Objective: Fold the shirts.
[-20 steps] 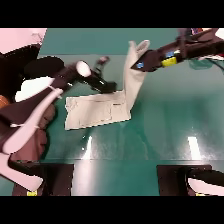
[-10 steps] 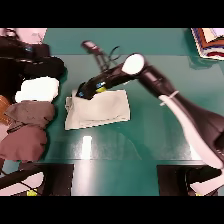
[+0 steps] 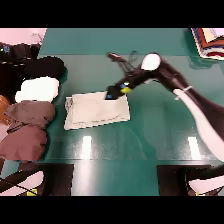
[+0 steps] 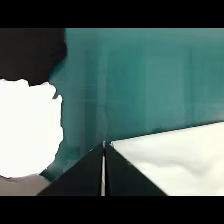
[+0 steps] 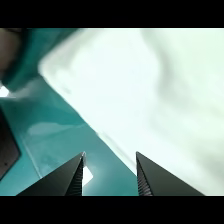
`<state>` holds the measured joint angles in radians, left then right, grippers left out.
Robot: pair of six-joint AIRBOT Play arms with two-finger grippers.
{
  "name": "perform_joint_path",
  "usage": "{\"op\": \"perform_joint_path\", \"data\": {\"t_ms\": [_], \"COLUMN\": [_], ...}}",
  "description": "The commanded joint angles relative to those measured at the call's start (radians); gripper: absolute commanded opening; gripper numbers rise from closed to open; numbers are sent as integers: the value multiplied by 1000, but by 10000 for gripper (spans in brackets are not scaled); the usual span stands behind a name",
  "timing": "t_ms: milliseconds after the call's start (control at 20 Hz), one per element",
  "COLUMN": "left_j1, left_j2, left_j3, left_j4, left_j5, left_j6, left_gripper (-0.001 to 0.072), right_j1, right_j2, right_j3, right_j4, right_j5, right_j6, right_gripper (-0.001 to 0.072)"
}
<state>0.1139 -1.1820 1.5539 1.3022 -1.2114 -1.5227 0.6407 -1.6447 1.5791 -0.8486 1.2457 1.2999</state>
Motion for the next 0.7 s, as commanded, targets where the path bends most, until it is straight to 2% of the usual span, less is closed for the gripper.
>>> {"op": "perform_joint_path", "data": {"t_ms": [0, 50, 100, 250, 400, 650], "left_j1": [3, 3, 3, 3, 0, 0], "left_j2": [3, 3, 3, 3, 0, 0], "left_j3": [0, 0, 0, -3, -5, -5], "left_j4": [-9, -14, -24, -57, -95, -191], "left_j5": [-16, -9, -1, 14, 16, 14], "left_j6": [13, 13, 13, 43, 57, 56], "left_gripper": [26, 26, 25, 25, 26, 25], "right_j1": [-197, -245, -281, -316, -296, -231], "right_j2": [134, 156, 163, 125, 40, -103], "right_j3": [-288, -351, -392, -440, -439, -438], "right_j4": [-15, -14, -7, 41, 161, 382], "right_j5": [-68, -96, -107, -126, -172, -192], "right_j6": [85, 109, 120, 117, 79, -67], "right_gripper": [392, 526, 582, 581, 579, 569]}}
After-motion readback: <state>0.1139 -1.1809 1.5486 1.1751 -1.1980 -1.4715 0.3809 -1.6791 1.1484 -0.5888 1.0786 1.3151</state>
